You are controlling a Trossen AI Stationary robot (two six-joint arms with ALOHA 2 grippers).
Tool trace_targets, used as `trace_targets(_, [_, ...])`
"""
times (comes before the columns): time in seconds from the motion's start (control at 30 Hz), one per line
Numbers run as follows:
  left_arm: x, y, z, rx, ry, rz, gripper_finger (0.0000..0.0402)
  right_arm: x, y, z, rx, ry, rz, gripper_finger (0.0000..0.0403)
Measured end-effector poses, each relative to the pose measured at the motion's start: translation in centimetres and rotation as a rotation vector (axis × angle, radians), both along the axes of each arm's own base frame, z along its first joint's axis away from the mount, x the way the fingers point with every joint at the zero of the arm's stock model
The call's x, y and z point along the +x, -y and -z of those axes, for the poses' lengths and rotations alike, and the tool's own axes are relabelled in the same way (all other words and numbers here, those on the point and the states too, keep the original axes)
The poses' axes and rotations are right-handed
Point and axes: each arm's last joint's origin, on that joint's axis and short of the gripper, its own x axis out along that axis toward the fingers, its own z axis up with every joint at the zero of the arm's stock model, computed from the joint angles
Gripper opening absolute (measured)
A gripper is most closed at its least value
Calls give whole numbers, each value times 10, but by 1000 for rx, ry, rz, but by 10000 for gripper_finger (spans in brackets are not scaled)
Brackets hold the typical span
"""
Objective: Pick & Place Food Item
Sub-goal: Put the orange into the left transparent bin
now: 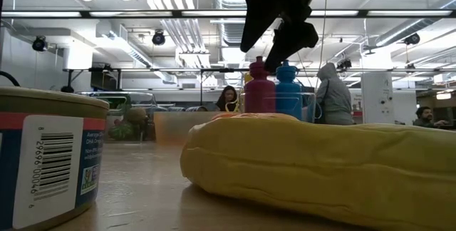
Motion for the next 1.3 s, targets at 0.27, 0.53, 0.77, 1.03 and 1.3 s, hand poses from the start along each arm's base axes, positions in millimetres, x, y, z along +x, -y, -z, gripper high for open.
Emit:
trace_targets(0.27, [0,0,0,0,0,0,305,0,0,0,0,0,0,359])
trace_targets(0.53, [0,0,0,0,0,0,300,0,0,0,0,1,0,359])
trace_targets(0.77, [0,0,0,-1,0,0,305,6,-1,5,-2,79,-26,359])
trace_targets(1.03, [0,0,0,-1,0,-1,301,6,-11,22,-61,149,-153,359])
trace_targets(1.3, [0,0,0,-3,1,-1,306,1,-13,47,-132,185,-234,359])
